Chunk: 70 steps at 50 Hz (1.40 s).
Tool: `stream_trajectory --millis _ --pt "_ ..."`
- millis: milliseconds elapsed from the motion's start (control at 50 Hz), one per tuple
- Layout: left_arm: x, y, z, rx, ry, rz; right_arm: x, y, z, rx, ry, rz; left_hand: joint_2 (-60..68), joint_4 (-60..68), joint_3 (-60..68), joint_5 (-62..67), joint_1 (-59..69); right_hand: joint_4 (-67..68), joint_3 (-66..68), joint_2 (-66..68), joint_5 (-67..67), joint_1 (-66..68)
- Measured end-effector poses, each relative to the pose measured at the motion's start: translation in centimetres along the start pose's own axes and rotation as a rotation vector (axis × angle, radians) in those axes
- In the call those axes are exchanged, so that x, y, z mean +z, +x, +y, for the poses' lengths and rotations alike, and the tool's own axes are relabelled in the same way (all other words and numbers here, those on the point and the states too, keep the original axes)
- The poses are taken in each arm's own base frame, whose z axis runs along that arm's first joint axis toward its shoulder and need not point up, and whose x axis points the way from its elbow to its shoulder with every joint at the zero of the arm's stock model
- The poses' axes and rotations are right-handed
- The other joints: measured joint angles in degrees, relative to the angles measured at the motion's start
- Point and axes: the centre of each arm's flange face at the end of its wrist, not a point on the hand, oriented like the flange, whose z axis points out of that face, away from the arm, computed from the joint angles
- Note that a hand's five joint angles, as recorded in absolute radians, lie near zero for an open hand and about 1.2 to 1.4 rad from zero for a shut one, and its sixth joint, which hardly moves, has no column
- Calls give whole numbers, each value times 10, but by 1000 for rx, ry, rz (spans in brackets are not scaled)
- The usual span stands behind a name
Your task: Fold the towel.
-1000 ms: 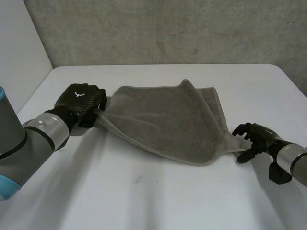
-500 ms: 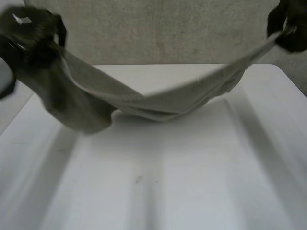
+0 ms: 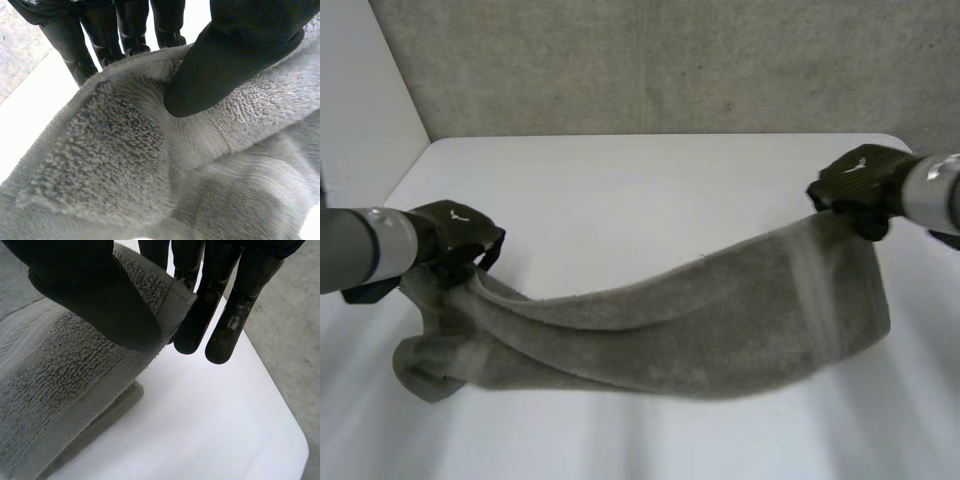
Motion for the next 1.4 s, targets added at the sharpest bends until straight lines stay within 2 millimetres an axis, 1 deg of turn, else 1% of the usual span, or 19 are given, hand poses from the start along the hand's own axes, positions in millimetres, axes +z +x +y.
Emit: stream_trajectory --millis 100,160,180,220,240,360,420,480,640,700,720,760,800,880,900,920,1040,1200,1400 --pt "16 -17 -21 45 109 -85 21 5 -17 -26 88 98 0 0 0 0 0 0 0 0 0 0" --pt "16 -48 -65 109 319 -260 29 41 -55 -31 294 341 0 0 0 0 0 0 0 0 0 0" --pt "16 -48 -65 109 319 -260 29 41 -55 -31 294 341 0 0 0 0 0 0 0 0 0 0" --pt "5 -73 -105 151 511 -416 20 70 -85 -25 471 520 0 0 0 0 2 0 0 0 0 0" --pt "-5 -86 -126 165 625 -504 7 90 -106 -21 604 642 0 0 0 0 2 0 0 0 0 0" --pt "-53 -118 -182 113 1002 -724 -35 120 -141 -18 881 858 0 0 0 0 2 0 0 0 1 4" --pt "-63 -123 -186 45 1094 -733 -43 118 -142 -17 930 869 0 0 0 0 2 0 0 0 1 5" --pt "-56 -120 -178 -3 1082 -698 -37 110 -135 -11 911 829 0 0 0 0 3 0 0 0 1 5" --pt "5 -81 -112 -89 822 -495 10 67 -85 29 718 578 0 0 0 0 4 2 1 0 1 5" --pt "33 -58 -78 -91 713 -413 34 44 -59 57 615 471 0 0 0 0 4 2 2 0 1 5" --pt "50 -42 -57 -83 650 -364 49 27 -39 80 540 397 0 0 0 0 4 2 2 0 1 5" --pt "61 -30 -39 -76 600 -327 60 13 -23 98 478 338 0 0 0 0 4 2 2 0 1 5" --pt "80 -7 -8 -48 511 -268 74 -10 2 129 374 244 -10 -7 -7 -1 3 2 2 0 1 5" --pt "96 22 32 26 392 -204 83 -34 32 170 246 144 -89 -86 -86 -80 -67 2 2 0 1 5" --pt "96 22 32 26 392 -204 83 -34 32 170 246 144 -89 -86 -86 -80 -67 2 2 0 1 5" --pt "98 31 46 72 347 -187 83 -39 45 193 186 109 -99 -99 -98 -92 -76 2 2 0 1 5" --pt "93 40 58 152 293 -176 72 -37 56 226 130 92 -170 -170 -169 -163 -150 2 2 0 1 5" --pt "72 37 49 177 307 -202 56 -32 60 250 131 92 -307 -308 -306 -301 -287 2 2 0 1 5" --pt "70 34 50 132 311 -211 57 -23 79 332 106 118 -402 -403 -401 -396 -379 2 2 0 1 5"
